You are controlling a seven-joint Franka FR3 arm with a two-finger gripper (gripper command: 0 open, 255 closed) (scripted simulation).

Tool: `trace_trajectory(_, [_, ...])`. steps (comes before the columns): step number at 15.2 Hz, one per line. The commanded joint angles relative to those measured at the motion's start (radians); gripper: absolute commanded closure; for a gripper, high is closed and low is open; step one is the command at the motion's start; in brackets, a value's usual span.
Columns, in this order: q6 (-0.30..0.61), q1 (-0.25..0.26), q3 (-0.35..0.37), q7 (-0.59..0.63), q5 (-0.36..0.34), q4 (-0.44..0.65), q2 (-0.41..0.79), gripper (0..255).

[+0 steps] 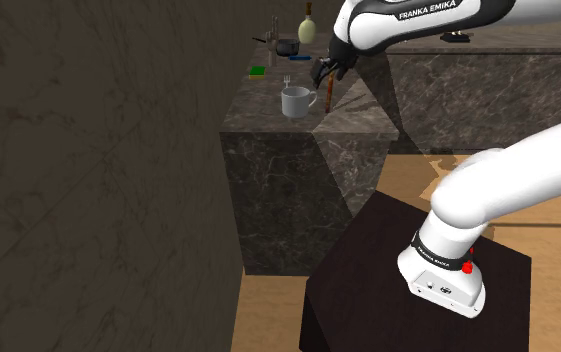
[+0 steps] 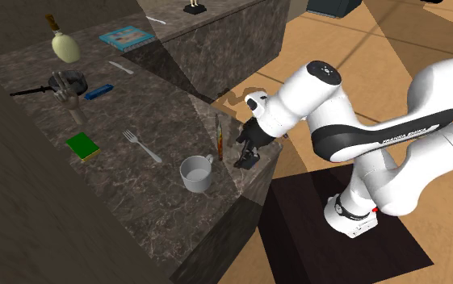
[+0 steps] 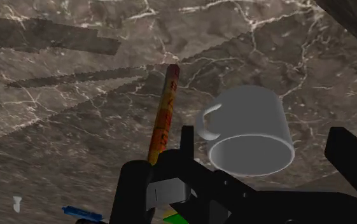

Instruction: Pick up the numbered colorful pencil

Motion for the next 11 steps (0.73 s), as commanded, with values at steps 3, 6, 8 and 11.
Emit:
trace_trajectory(3, [0.155, -0.077, 0.013, 0.085, -0.065, 0.02, 0.052, 0])
trace_trajectory(6, [0.264, -0.145, 0.025, 0.157, -0.12, 0.039, 0.092, 0])
trace_trajectory(8, [0.333, -0.195, 0.037, 0.21, -0.16, 0.055, 0.118, 0])
trace_trajectory(11, [0.387, -0.226, 0.048, 0.245, -0.187, 0.039, 0.133, 0])
